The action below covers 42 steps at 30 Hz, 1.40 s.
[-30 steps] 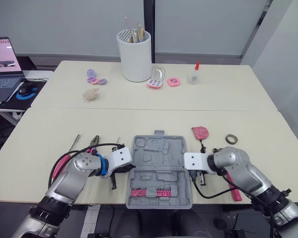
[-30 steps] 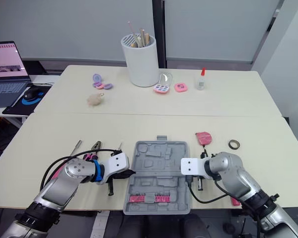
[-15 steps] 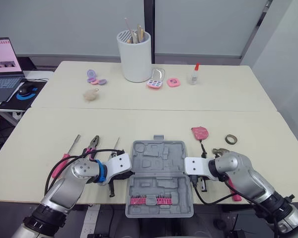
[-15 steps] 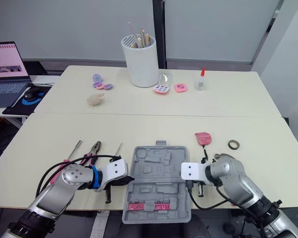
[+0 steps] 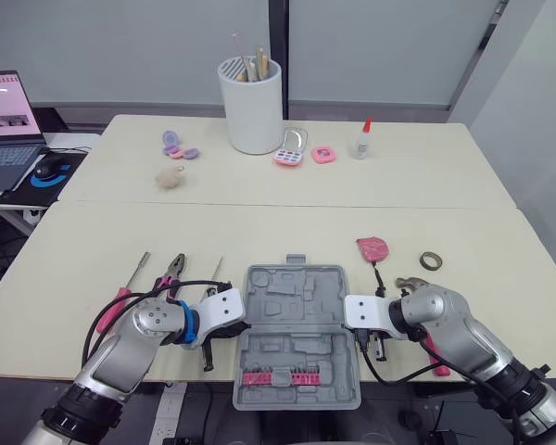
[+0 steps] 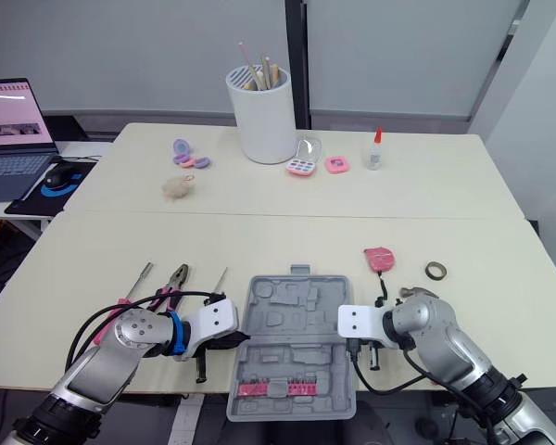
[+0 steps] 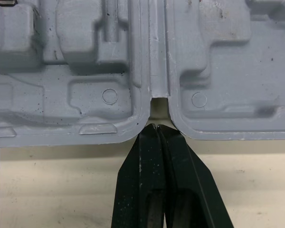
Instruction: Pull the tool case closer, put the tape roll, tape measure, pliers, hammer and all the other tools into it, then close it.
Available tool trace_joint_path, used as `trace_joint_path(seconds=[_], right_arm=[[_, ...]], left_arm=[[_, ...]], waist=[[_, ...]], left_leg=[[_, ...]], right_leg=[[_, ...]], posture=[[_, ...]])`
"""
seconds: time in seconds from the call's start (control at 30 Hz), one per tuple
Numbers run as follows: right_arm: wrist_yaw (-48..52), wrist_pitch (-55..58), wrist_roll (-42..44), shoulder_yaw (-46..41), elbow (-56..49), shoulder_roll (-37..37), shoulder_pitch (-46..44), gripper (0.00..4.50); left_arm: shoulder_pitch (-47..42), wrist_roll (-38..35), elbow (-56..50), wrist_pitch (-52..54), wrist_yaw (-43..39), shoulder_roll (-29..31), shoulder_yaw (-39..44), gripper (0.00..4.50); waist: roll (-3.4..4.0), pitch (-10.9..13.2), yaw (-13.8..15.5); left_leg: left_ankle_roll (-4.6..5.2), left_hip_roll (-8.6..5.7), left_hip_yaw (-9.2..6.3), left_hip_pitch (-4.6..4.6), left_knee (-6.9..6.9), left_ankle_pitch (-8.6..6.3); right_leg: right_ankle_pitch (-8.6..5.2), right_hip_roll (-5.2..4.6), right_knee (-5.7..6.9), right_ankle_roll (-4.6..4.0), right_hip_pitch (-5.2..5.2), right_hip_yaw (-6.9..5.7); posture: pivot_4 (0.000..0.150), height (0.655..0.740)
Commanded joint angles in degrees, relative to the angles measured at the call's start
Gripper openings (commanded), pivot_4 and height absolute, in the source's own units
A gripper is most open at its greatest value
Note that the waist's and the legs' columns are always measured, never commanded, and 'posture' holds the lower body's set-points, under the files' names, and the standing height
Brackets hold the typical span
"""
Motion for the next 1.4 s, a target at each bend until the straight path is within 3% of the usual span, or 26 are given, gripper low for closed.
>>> trace_joint_path(seconds=[0.03, 1.4], right_arm=[[0.8, -1.0, 2.3, 2.2, -3.2, 1.1, 0.3, 0.02], [-0.3, -1.4, 2.3, 0.5, -0.3, -1.7, -0.3, 0.02]], left_arm=[[1.3, -1.0, -1.3, -0.2, -1.6, -0.8, -3.5, 0.00], [1.1, -0.9, -0.2, -0.5, -2.4, 1.2, -1.3, 0.00]], waist=[[0.00, 0.0, 0.0], [0.00, 0.0, 0.0]], left_leg=[[0.00, 0.00, 0.00, 0.00, 0.00, 0.00], [0.00, 0.00, -0.06, 0.00, 0.00, 0.00]], right_leg=[[0.00, 0.00, 0.00, 0.00, 0.00, 0.00], [-0.01, 0.00, -0.01, -0.01, 0.03, -0.01]], posture=[[0.150, 0.7400], [0.150, 0.7400]])
